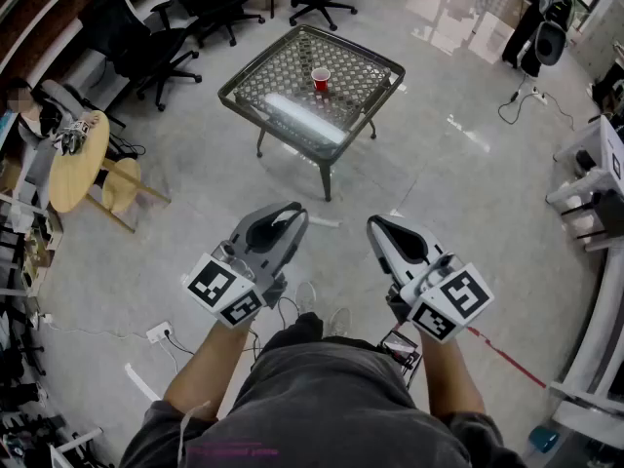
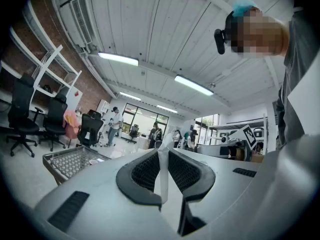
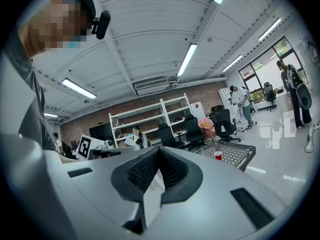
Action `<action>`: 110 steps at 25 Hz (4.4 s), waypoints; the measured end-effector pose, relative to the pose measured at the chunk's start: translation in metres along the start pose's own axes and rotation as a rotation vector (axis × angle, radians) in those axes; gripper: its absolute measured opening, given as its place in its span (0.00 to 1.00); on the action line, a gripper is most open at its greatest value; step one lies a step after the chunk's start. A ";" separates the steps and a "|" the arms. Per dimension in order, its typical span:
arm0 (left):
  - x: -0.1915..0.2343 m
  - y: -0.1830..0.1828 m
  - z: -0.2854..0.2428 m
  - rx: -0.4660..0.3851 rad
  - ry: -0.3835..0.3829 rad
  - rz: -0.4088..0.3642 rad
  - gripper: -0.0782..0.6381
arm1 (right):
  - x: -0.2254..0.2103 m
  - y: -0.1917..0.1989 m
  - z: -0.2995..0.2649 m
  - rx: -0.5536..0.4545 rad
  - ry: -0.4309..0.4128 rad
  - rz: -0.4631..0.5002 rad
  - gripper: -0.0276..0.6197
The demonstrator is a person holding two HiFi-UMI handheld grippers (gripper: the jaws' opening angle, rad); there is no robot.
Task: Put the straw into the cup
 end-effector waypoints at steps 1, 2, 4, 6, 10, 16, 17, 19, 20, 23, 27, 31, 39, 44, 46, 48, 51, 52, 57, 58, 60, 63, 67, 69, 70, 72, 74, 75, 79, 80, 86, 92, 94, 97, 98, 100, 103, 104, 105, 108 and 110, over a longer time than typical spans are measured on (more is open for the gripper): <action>0.000 0.000 0.000 0.000 0.000 0.000 0.19 | -0.001 0.000 0.000 -0.001 -0.002 0.000 0.06; -0.001 0.001 -0.001 0.000 -0.001 0.000 0.19 | -0.001 0.000 0.000 -0.001 -0.003 -0.001 0.06; -0.001 0.001 -0.001 0.000 -0.002 0.000 0.19 | -0.001 0.000 0.000 0.000 -0.005 -0.003 0.06; 0.000 0.001 0.000 0.000 -0.004 0.000 0.19 | 0.000 0.002 0.000 -0.001 -0.005 -0.009 0.06; 0.000 0.003 0.003 0.002 -0.009 0.009 0.19 | -0.001 0.003 0.002 -0.010 0.007 -0.042 0.06; 0.017 0.005 0.013 0.006 -0.028 0.015 0.19 | 0.002 0.011 -0.013 0.005 0.007 -0.060 0.06; 0.021 0.005 0.015 0.006 -0.029 0.017 0.19 | 0.002 0.012 -0.017 0.008 0.007 -0.061 0.06; 0.030 0.004 0.016 0.003 -0.029 0.021 0.19 | 0.003 0.014 -0.025 0.012 0.007 -0.060 0.06; 0.035 0.002 0.016 0.002 -0.028 0.022 0.19 | 0.002 0.014 -0.030 0.014 0.007 -0.059 0.06; 0.051 -0.008 0.015 -0.002 -0.022 0.025 0.19 | 0.000 0.011 -0.049 0.019 0.009 -0.058 0.06; 0.075 -0.018 0.018 -0.004 -0.014 0.025 0.19 | 0.001 0.008 -0.074 0.019 0.013 -0.052 0.06; 0.097 -0.027 0.021 -0.007 -0.005 0.025 0.19 | 0.003 0.008 -0.096 0.018 0.019 -0.049 0.06; 0.126 -0.040 0.022 -0.008 0.009 0.028 0.19 | 0.003 0.009 -0.120 0.029 0.044 -0.058 0.06; 0.139 -0.046 0.022 -0.012 0.010 0.033 0.19 | 0.000 0.007 -0.130 0.036 0.054 -0.063 0.06; 0.142 -0.049 0.021 -0.014 0.012 0.034 0.19 | -0.002 0.005 -0.134 0.034 0.055 -0.058 0.06; 0.146 -0.051 0.019 -0.017 0.013 0.033 0.19 | -0.005 0.003 -0.138 0.032 0.056 -0.053 0.06; 0.152 -0.054 0.016 -0.020 0.014 0.032 0.19 | -0.009 0.002 -0.143 0.031 0.059 -0.054 0.06; 0.153 -0.055 0.014 -0.019 0.015 0.031 0.19 | -0.012 0.002 -0.143 0.031 0.059 -0.056 0.06; 0.163 -0.059 0.001 -0.016 0.009 0.028 0.19 | -0.028 0.003 -0.152 0.030 0.054 -0.067 0.06; 0.165 -0.060 -0.003 -0.013 0.009 0.027 0.19 | -0.032 0.004 -0.154 0.031 0.052 -0.068 0.06; 0.170 -0.061 -0.012 -0.006 0.007 0.026 0.19 | -0.041 0.005 -0.159 0.033 0.048 -0.068 0.06; 0.176 -0.060 -0.025 0.008 0.004 0.027 0.19 | -0.055 0.009 -0.164 0.034 0.045 -0.077 0.06; 0.183 -0.062 -0.049 0.027 0.001 0.026 0.19 | -0.080 0.012 -0.170 0.034 0.043 -0.098 0.06; 0.188 -0.065 -0.062 0.035 -0.003 0.025 0.19 | -0.095 0.013 -0.174 0.036 0.039 -0.107 0.06; 0.191 -0.066 -0.069 0.039 -0.006 0.025 0.19 | -0.103 0.013 -0.177 0.036 0.035 -0.110 0.06; 0.196 -0.067 -0.083 0.045 -0.013 0.023 0.19 | -0.117 0.013 -0.181 0.037 0.025 -0.115 0.06; 0.199 -0.068 -0.098 0.049 -0.020 0.021 0.19 | -0.132 0.014 -0.184 0.037 0.015 -0.119 0.06; 0.200 -0.068 -0.106 0.051 -0.024 0.019 0.19 | -0.140 0.015 -0.185 0.038 0.010 -0.123 0.06; 0.205 -0.071 -0.137 0.055 -0.040 0.015 0.19 | -0.173 0.015 -0.188 0.039 -0.007 -0.136 0.06; 0.206 -0.072 -0.143 0.056 -0.046 0.015 0.19 | -0.181 0.015 -0.189 0.039 -0.011 -0.139 0.06; 0.211 -0.076 -0.184 0.058 -0.081 0.006 0.19 | -0.228 0.013 -0.193 0.032 -0.040 -0.155 0.06; 0.214 -0.077 -0.210 0.062 -0.115 -0.003 0.19 | -0.261 0.013 -0.196 0.025 -0.066 -0.163 0.06; 0.217 -0.077 -0.218 0.065 -0.123 -0.002 0.19 | -0.272 0.014 -0.198 0.024 -0.067 -0.167 0.06; 0.224 -0.078 -0.227 0.070 -0.134 0.001 0.19 | -0.285 0.016 -0.205 0.025 -0.072 -0.177 0.06; 0.226 -0.078 -0.229 0.071 -0.136 0.002 0.19 | -0.288 0.017 -0.207 0.027 -0.074 -0.178 0.06; 0.230 -0.078 -0.235 0.071 -0.140 0.002 0.19 | -0.293 0.017 -0.210 0.028 -0.079 -0.178 0.06; 0.236 -0.079 -0.242 0.071 -0.143 0.004 0.19 | -0.300 0.017 -0.214 0.031 -0.082 -0.178 0.06; 0.238 -0.079 -0.244 0.072 -0.143 0.005 0.19 | -0.303 0.018 -0.216 0.033 -0.081 -0.179 0.06; 0.241 -0.079 -0.247 0.073 -0.143 0.008 0.19 | -0.306 0.019 -0.218 0.036 -0.079 -0.181 0.06; 0.251 -0.078 -0.255 0.080 -0.137 0.016 0.19 | -0.313 0.022 -0.224 0.044 -0.071 -0.185 0.06; 0.260 -0.077 -0.261 0.086 -0.131 0.023 0.19 | -0.318 0.024 -0.229 0.051 -0.064 -0.189 0.06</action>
Point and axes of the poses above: the fingertips, and each gripper's own axes: z backward along the fingers, x to its left, y out of its underside, the point moved 10 cm from there along z, backward along the fingers, and after that the axes turned 11 degrees about z, right-handed, at the moved point
